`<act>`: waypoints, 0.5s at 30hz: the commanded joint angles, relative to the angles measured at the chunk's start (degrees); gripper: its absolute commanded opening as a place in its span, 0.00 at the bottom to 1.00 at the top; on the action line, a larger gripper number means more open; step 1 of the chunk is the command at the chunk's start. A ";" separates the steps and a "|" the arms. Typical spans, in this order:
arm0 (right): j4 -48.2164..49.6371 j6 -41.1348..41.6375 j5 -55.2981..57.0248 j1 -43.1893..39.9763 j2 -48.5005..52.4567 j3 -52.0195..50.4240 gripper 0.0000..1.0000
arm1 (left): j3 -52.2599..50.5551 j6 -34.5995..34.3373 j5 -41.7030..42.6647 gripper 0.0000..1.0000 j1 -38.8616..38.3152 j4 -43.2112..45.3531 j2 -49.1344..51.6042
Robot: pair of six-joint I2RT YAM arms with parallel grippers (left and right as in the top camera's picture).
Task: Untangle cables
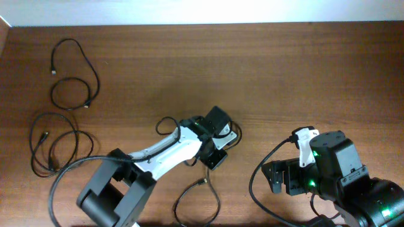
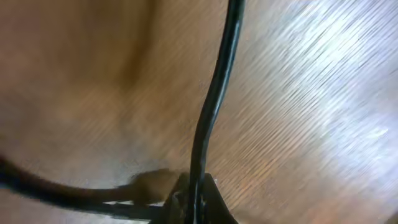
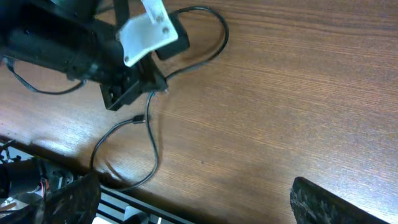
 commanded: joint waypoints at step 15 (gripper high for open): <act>-1.07 -0.17 0.52 -0.04 -0.17 0.09 0.96 | 18.64 0.33 -30.97 0.00 15.54 13.79 -18.69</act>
